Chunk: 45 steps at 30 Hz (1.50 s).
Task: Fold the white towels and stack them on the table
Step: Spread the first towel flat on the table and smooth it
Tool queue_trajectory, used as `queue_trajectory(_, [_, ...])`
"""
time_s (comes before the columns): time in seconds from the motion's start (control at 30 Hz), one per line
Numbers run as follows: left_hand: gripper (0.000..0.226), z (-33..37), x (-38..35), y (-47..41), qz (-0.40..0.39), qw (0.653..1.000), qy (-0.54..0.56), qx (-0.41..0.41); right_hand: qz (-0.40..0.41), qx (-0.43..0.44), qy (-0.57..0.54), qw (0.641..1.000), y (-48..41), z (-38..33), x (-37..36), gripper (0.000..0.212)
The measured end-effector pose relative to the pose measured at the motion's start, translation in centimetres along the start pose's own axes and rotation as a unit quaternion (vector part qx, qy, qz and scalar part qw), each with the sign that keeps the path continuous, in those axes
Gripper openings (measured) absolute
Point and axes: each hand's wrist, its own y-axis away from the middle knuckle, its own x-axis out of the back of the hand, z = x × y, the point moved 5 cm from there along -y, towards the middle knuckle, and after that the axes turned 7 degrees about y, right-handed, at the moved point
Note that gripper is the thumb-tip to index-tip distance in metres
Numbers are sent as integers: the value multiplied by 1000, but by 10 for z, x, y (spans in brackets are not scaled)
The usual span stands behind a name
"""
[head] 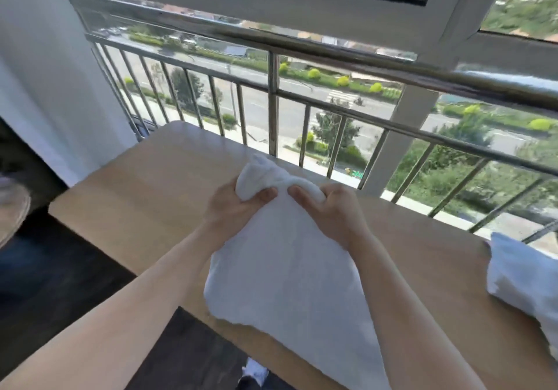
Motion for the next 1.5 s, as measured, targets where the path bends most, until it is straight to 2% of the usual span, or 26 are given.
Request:
queue_trajectory(0.17, [37, -28, 41, -60, -8, 998, -46, 51, -43, -30, -29, 998, -65, -10, -77, 68])
queue_trajectory(0.3, [49, -45, 68, -112, -33, 993, -74, 84, -68, -53, -33, 996, -107, -13, -116, 69])
queue_trajectory(0.37, [54, -51, 76, -131, -76, 992, -66, 83, -98, -63, -34, 993, -117, -11, -129, 68])
queue_trajectory(0.47, [86, -60, 84, -157, -159, 982, -70, 77, -139, -78, -40, 986, -123, -5, -141, 67])
queue_trajectory(0.53, [94, -63, 82, -172, -226, 966, -95, 81, -155, -85, -47, 983, -128, -2, -145, 60])
queue_trajectory(0.6, [77, -68, 77, -186, -270, 955, -96, 71, -164, -83, -40, 982, -132, -4, -148, 57])
queue_trajectory(0.67, [58, -75, 74, -198, -279, 954, -93, 68, -163, -80, -26, 983, -134, -8, -150, 54])
queue_trajectory(0.77, [67, -90, 77, -214, -300, 946, -93, 75, -157, -86, -22, 984, -134, -23, -153, 25])
queue_trajectory(0.83, [71, -96, 80, -221, -331, 936, -92, 79, -163, -88, -26, 982, -134, -39, -157, 27])
queue_trajectory(0.9, [57, -101, 80, -227, -392, 915, -64, 73, -160, -101, -17, 982, -137, -55, -165, 29])
queue_trajectory(0.97, [43, -103, 83, -231, -435, 898, -42, 59, -141, -119, 4, 983, -140, -67, -173, 18])
queue_trajectory(1.13, [49, -120, 104, -255, -480, 873, -71, 49, -78, -164, 102, 978, -146, -79, -191, 11])
queue_trajectory(1.3, [48, -133, 131, -276, -512, 845, -147, 51, -34, -200, 174, 964, -153, -80, -215, 10])
queue_trajectory(1.37, [44, -135, 139, -284, -506, 839, -196, 26, -34, -199, 198, 959, -159, -78, -225, 7])
queue_trajectory(1.43, [41, -138, 144, -294, -468, 844, -263, -15, -40, -207, 215, 954, -163, -74, -235, 8])
queue_trajectory(1.5, [47, -143, 149, -304, -389, 855, -338, -50, -46, -215, 229, 948, -167, -68, -243, 10])
